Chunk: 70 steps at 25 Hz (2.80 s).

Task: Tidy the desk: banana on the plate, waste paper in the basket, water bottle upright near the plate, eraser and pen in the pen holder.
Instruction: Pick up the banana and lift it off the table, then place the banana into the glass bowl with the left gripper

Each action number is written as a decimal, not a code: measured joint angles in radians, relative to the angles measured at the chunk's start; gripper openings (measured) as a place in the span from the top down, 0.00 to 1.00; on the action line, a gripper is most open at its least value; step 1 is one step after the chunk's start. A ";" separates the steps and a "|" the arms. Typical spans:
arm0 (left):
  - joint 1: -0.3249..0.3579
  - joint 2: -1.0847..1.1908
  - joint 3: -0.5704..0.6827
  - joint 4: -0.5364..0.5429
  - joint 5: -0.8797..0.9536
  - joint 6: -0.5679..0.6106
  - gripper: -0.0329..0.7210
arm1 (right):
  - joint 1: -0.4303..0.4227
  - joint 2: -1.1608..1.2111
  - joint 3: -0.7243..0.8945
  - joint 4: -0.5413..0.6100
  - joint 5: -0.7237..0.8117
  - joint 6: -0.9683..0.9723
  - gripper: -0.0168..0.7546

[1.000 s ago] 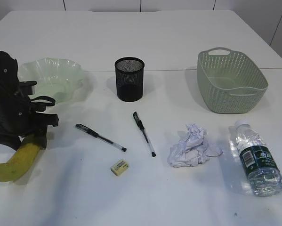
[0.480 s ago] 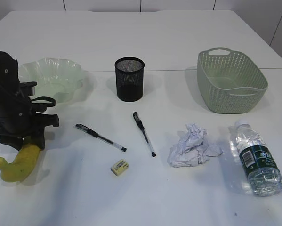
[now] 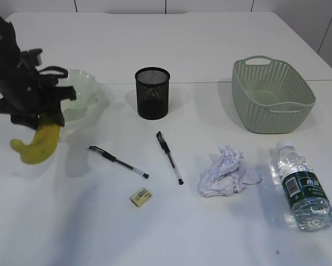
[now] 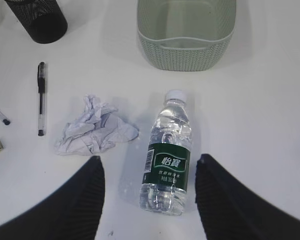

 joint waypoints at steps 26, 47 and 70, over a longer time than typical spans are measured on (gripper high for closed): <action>0.217 0.371 -0.566 -0.474 -0.081 0.016 0.54 | 0.000 0.000 0.000 0.005 0.018 0.000 0.42; 0.217 0.407 -0.567 -0.490 -0.116 0.025 0.44 | 0.000 0.000 0.000 0.046 0.019 0.000 0.42; 0.217 0.281 -0.689 -0.294 0.240 0.257 0.37 | 0.000 0.000 0.000 0.046 0.045 0.000 0.42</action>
